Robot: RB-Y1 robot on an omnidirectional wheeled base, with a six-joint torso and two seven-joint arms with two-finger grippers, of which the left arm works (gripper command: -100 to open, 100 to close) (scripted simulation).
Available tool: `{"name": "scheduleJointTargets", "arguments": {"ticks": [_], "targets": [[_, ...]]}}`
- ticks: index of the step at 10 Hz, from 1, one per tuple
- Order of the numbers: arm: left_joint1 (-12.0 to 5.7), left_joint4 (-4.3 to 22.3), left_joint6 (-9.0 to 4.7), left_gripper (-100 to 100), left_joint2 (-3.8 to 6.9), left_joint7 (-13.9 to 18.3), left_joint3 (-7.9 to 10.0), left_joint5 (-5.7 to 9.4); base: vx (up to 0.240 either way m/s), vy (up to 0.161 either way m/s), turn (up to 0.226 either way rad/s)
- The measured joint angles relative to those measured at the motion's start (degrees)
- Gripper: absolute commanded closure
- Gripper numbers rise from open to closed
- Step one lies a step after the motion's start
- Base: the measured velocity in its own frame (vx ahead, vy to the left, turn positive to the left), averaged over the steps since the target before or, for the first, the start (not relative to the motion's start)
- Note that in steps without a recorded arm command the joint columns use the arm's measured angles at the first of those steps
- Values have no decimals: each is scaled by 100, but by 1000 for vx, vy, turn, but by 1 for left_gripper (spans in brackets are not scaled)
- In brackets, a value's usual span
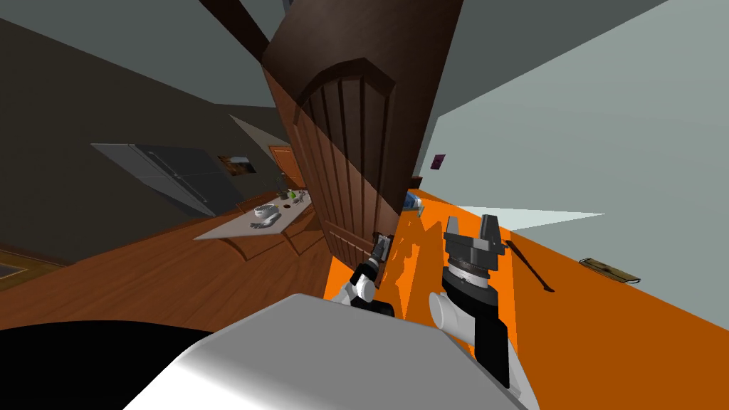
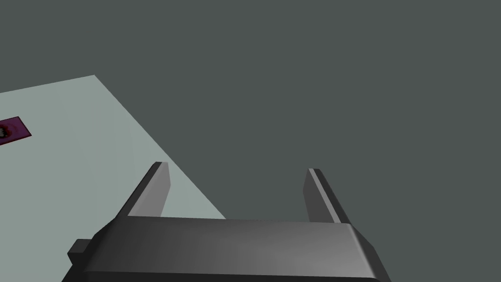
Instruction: Push the door open
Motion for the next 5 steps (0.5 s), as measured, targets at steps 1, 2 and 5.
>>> {"name": "scheduleJointTargets", "arguments": {"ticks": [1, 2, 5], "targets": [[8, 9, 3, 100, 6, 0, -4, 2, -21, 22, -16], [11, 17, 13, 100, 7, -3, -9, 1, -14, 11, -1], [27, 28, 23, 100, 13, -2, -17, 2, 16, -26, 21]]}}
